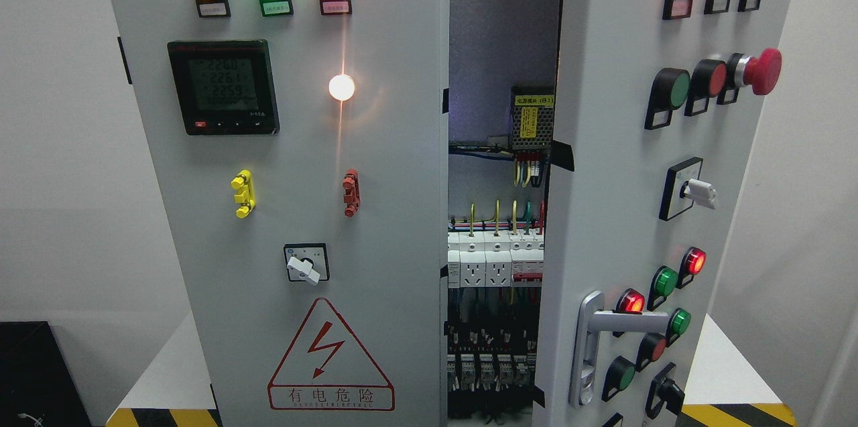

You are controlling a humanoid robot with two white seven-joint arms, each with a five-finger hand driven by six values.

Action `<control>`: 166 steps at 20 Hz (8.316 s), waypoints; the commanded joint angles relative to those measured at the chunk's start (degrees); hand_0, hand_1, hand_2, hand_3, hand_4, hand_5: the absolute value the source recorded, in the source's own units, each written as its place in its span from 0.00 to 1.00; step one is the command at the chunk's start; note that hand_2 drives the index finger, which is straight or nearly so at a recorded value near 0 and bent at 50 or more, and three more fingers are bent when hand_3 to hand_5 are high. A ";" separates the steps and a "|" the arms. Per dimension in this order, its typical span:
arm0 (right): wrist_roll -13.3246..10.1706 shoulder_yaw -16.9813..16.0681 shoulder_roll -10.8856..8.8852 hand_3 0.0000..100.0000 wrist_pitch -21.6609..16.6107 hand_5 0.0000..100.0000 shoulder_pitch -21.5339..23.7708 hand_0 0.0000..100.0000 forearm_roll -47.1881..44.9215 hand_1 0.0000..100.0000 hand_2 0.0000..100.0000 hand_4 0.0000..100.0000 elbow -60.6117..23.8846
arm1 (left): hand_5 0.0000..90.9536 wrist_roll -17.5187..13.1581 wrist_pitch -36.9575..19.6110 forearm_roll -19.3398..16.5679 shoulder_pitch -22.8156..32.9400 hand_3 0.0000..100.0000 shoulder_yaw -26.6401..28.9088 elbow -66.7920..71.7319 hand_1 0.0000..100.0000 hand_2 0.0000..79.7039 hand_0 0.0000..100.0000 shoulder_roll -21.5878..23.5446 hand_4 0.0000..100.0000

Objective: Open door with both hands

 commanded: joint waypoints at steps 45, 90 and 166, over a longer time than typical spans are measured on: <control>0.00 0.00 0.00 0.00 0.03 0.00 0.00 0.19 -0.62 0.00 0.00 0.00 0.00 | 0.00 -0.09 -14.09 0.00 -0.01 0.00 -0.26 -27.82 0.00 0.00 0.00 12.32 0.00; 0.00 0.00 0.00 0.00 0.03 0.00 0.00 0.19 -0.53 0.00 0.00 0.00 0.00 | 0.00 -7.74 -19.54 20.19 -10.26 0.00 -26.02 -112.15 0.00 0.00 0.00 37.02 0.00; 0.00 0.00 0.00 0.00 0.03 0.00 0.00 0.19 -0.62 0.00 0.00 0.00 0.00 | 0.00 -9.76 1.47 71.54 -68.38 0.00 -38.06 -99.58 0.00 0.00 0.00 26.12 0.00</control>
